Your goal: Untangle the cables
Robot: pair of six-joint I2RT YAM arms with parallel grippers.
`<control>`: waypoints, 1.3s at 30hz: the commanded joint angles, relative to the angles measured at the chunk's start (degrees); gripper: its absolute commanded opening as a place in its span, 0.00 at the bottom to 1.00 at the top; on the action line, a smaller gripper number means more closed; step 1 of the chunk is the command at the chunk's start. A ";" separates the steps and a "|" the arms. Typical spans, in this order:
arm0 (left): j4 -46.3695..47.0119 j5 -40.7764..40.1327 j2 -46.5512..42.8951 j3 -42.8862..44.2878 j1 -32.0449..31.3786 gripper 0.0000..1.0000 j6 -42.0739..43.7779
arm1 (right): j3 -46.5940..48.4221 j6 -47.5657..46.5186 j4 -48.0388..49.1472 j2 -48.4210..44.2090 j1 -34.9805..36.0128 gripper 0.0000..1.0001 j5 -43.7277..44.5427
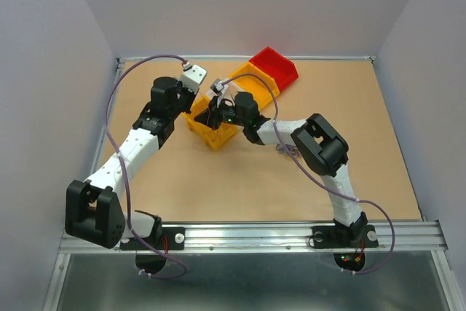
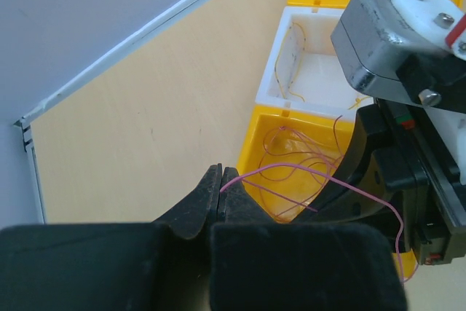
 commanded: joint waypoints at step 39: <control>4.49 -5.31 3.62 4.68 0.59 0.00 3.25 | -6.00 -4.80 -7.87 -5.03 -3.57 0.01 1.69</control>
